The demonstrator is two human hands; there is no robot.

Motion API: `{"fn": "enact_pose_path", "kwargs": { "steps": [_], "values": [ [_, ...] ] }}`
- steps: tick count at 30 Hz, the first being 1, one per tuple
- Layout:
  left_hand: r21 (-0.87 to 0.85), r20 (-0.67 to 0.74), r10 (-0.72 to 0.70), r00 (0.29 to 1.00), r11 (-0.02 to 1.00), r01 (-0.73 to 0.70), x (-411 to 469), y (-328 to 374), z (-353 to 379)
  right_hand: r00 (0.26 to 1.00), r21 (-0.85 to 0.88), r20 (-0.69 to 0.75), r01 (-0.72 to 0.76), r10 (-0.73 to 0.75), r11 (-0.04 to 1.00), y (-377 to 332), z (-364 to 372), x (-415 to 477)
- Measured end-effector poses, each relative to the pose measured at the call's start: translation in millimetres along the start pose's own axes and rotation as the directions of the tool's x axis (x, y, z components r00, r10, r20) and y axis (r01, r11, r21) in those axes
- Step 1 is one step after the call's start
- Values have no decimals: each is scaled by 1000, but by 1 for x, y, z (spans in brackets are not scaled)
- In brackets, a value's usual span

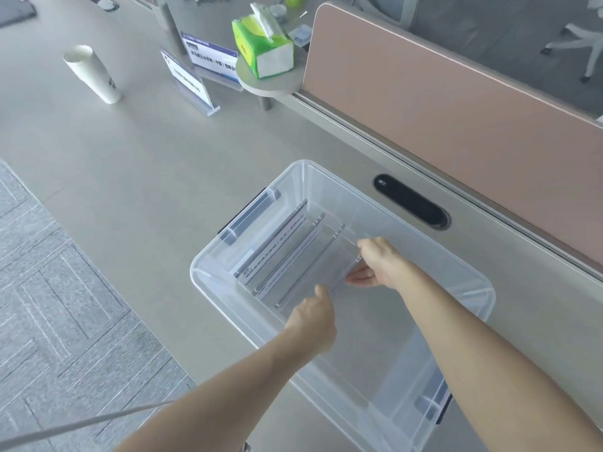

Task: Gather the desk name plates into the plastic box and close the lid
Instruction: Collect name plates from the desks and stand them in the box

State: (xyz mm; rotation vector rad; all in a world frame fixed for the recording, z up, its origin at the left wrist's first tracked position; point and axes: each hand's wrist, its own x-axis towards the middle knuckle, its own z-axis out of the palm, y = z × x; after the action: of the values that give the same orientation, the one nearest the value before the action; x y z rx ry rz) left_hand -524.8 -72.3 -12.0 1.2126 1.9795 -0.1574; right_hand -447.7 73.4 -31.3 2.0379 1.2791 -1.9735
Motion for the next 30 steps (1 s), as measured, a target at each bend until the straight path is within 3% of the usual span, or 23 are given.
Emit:
{"fn": "enact_pose_path", "kwargs": {
  "steps": [9,22,26,30],
  "values": [
    [6,-119,-42,992,999,43,4,1,6,999,-2,-20,35,-36,999,-9,3,3],
    [-16,-141,-67,988,998,66,5,1,6,995,-39,-39,89,-90,995,-11,8,-12],
    [-85,-134,-49,990,996,37,-4,-1,-12,980,-322,-80,147,-181,935,-18,11,-38],
    [-142,-167,7,986,989,-31,-22,-8,-42,945,-659,-136,137,-296,740,-29,14,-69]
  ]
}}
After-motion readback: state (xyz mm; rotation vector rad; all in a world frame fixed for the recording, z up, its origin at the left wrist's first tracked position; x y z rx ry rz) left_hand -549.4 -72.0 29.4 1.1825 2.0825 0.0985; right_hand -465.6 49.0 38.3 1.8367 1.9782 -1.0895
